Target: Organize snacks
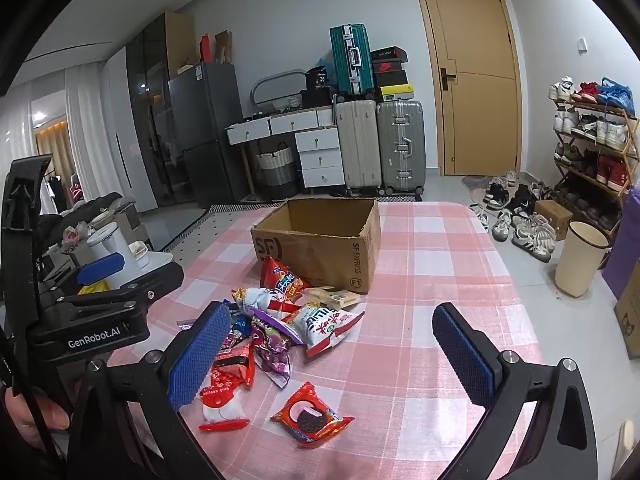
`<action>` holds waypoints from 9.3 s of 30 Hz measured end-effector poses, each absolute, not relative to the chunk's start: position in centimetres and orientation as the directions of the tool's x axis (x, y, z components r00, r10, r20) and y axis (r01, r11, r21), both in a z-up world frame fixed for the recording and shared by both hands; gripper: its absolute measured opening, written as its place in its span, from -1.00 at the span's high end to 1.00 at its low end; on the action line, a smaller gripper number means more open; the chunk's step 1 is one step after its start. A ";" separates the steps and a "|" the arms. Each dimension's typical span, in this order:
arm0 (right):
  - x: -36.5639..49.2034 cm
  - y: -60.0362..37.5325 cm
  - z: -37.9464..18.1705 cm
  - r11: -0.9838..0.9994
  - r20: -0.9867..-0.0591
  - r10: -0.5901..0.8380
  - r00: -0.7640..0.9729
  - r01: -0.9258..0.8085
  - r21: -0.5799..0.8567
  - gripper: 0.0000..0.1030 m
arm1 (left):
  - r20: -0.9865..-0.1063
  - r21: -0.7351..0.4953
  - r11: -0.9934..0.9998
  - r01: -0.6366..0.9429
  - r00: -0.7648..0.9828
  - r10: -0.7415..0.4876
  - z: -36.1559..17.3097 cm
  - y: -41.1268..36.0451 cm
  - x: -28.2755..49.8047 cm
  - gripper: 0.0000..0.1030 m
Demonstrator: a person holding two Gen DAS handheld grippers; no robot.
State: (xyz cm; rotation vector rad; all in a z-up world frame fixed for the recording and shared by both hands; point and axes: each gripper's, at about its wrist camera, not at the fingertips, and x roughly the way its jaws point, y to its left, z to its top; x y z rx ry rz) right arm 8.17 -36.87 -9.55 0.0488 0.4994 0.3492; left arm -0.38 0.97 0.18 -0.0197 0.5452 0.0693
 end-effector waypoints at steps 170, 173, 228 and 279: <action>12.5 -34.1 -24.1 0.845 -0.691 0.483 0.537 -0.494 0.206 0.13 | -0.793 -0.159 0.979 0.128 0.574 -0.204 -13.0 4.0 1.8 -0.98; 12.4 -34.2 -24.2 0.845 -0.692 0.482 0.537 -0.492 0.207 0.13 | -0.811 -0.165 0.977 0.135 0.545 -0.212 -14.1 3.7 2.0 -0.98; 12.6 -34.8 -24.8 0.854 -0.691 0.475 0.546 -0.474 0.213 0.13 | -0.856 -0.165 0.952 0.257 0.442 -0.267 -17.3 2.4 1.9 0.02; 22.8 -32.0 -10.5 0.760 -0.534 0.632 0.562 -0.585 0.283 0.13 | -0.716 -0.133 0.941 0.310 0.627 -0.308 0.7 5.0 14.7 0.02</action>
